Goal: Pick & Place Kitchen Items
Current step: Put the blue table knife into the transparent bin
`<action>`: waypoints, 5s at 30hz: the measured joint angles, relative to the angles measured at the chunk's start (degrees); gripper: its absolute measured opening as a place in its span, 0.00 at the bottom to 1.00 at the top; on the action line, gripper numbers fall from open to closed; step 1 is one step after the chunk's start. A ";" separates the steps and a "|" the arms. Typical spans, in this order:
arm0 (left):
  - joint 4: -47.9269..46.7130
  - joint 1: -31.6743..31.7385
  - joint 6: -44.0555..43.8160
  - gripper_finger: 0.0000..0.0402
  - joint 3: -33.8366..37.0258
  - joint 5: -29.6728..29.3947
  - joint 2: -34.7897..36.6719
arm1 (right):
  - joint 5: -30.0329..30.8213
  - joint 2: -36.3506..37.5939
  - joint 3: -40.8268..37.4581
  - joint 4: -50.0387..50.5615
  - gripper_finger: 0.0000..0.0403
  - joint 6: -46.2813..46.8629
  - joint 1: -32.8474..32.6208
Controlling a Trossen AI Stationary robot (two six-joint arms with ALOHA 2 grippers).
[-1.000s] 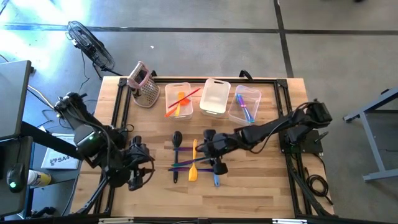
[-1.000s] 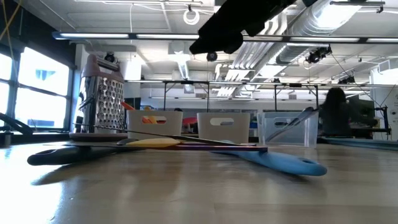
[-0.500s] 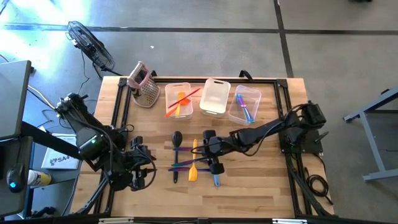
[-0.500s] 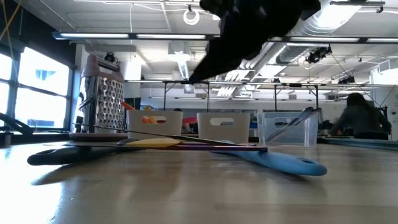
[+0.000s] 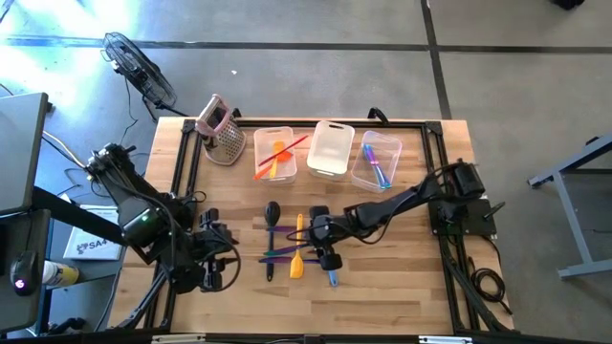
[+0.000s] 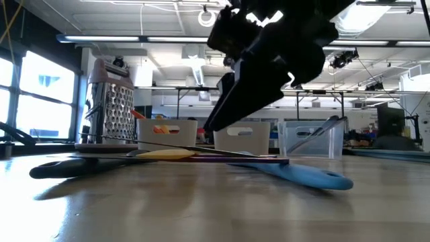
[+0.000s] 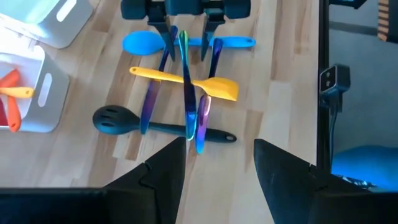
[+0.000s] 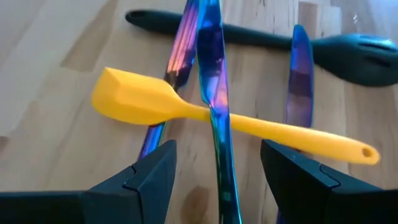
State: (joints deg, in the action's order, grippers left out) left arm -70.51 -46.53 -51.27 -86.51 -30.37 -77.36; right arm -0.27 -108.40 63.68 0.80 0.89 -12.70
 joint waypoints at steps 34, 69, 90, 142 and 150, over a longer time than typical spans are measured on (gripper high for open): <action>-0.37 0.01 -0.04 0.46 -0.05 0.83 -1.34 | -0.74 -3.46 -0.04 -0.79 0.56 0.37 -0.04; 0.01 0.01 -0.07 0.46 -0.03 -0.17 -1.33 | 0.13 -3.56 0.00 -0.13 0.56 -2.54 0.91; -0.04 0.01 -0.04 0.46 -0.03 -1.09 -1.33 | -0.17 -3.58 0.00 0.76 0.56 -2.64 1.89; 0.05 0.02 -0.16 0.46 -0.01 -3.17 -1.33 | -1.77 -3.58 0.00 1.81 0.56 -4.33 1.97; -0.34 0.03 -0.02 0.46 -0.01 -3.05 -1.33 | -2.10 -6.31 0.14 -0.93 0.56 -3.73 1.95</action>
State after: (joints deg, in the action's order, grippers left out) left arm -70.85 -46.50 -51.29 -86.52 -33.42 -78.70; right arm -2.37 -114.72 63.82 -0.14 -2.85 -10.75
